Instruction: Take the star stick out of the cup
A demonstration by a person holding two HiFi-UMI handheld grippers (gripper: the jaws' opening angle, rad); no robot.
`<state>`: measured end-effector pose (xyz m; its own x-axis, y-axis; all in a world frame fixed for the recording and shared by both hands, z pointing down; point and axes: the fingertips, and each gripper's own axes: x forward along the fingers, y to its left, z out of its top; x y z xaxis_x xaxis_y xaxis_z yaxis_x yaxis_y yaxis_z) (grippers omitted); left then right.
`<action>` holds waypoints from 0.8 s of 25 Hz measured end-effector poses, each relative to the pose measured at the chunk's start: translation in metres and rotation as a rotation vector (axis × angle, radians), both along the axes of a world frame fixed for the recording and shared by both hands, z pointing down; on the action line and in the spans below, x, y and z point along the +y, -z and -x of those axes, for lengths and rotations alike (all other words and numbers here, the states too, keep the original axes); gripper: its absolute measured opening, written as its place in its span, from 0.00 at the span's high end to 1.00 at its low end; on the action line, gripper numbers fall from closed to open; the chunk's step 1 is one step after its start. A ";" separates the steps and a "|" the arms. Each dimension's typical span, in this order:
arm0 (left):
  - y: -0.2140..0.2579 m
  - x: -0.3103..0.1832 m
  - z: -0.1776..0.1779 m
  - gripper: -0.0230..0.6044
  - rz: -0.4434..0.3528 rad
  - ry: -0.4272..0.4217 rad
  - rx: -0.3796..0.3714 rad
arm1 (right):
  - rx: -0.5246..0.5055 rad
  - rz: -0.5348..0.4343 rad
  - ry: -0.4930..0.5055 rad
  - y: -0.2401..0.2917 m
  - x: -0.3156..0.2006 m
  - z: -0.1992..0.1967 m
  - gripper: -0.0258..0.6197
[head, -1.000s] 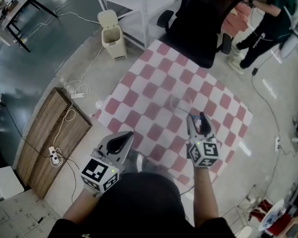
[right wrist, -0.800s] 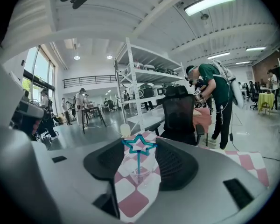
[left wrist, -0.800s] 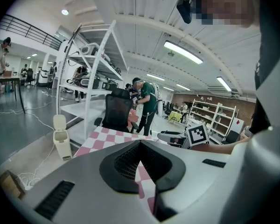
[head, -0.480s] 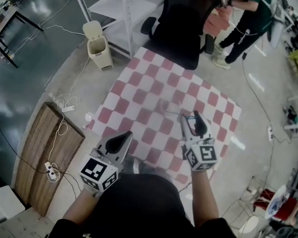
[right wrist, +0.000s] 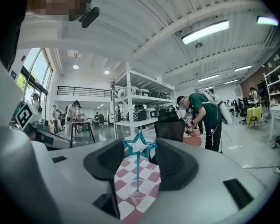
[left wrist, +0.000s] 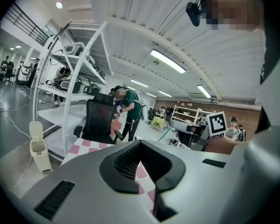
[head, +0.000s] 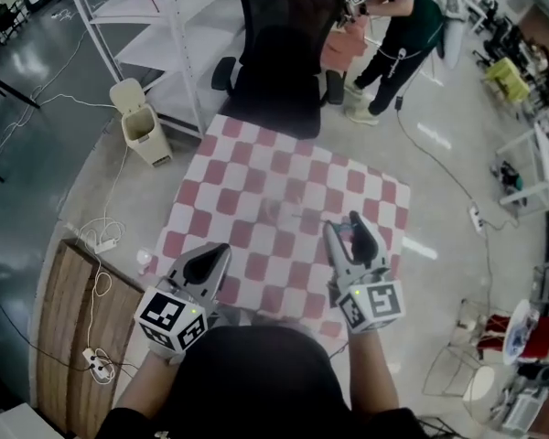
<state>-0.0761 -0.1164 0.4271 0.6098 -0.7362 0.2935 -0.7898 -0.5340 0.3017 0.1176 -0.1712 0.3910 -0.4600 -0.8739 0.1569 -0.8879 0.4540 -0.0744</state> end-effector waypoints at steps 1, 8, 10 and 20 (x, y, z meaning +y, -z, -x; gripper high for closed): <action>0.003 -0.002 -0.003 0.90 -0.007 -0.015 0.005 | 0.001 -0.006 -0.013 0.005 0.003 -0.003 0.62; 0.012 -0.012 -0.024 0.90 -0.044 -0.127 0.031 | 0.005 -0.019 -0.108 0.016 0.033 -0.024 0.62; 0.013 -0.014 -0.031 0.90 -0.052 -0.155 0.032 | 0.011 -0.011 -0.134 0.013 0.041 -0.031 0.62; 0.014 -0.020 -0.052 0.90 -0.064 -0.252 0.036 | 0.018 0.019 -0.265 -0.004 0.076 -0.064 0.62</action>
